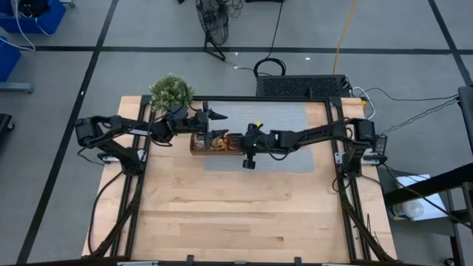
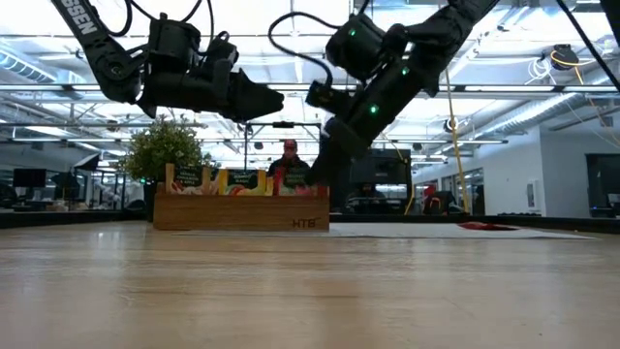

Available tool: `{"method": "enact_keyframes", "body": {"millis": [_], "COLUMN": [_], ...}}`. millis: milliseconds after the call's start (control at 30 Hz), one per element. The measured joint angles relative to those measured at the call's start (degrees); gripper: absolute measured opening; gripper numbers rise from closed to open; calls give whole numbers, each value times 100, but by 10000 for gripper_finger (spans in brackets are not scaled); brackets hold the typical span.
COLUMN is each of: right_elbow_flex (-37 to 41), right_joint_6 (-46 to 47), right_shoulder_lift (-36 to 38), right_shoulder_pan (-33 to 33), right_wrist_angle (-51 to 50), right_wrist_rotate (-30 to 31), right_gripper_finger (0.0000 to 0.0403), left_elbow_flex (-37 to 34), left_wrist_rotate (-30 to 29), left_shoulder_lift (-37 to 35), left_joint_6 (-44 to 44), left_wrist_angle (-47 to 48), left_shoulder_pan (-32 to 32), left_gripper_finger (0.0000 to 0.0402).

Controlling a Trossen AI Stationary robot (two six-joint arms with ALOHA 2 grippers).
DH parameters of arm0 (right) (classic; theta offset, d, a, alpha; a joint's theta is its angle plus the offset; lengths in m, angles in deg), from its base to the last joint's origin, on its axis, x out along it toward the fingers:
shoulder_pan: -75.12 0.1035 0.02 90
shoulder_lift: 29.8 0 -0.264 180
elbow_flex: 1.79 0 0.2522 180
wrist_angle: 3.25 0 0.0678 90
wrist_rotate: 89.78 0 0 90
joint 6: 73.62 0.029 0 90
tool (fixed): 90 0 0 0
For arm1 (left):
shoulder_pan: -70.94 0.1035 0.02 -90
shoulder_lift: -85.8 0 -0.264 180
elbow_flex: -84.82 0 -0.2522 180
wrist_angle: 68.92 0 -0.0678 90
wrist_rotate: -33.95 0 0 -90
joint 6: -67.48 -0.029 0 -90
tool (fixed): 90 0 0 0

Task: Pick & Place Tea
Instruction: Put the red tea bag into the right section of the wooden organizer

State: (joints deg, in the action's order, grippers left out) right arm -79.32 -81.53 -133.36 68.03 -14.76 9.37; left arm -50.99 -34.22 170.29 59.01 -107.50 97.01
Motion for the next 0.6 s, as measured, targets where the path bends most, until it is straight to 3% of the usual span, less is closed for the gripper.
{"method": "enact_keyframes", "body": {"millis": [467,600], "right_elbow_flex": [-2,-2], "right_joint_6": [-57,-102], "right_shoulder_lift": [-80,-79], "right_shoulder_pan": [9,9], "right_wrist_angle": [137,167], "right_wrist_rotate": [-22,-20], "right_gripper_finger": [1,21], "left_elbow_flex": [0,0], "left_wrist_rotate": [2,2], "left_shoulder_lift": [0,0], "left_joint_6": [-2,-2], "left_wrist_angle": [41,91], "left_shoulder_pan": [-11,-11], "left_gripper_finger": [246,242]}}
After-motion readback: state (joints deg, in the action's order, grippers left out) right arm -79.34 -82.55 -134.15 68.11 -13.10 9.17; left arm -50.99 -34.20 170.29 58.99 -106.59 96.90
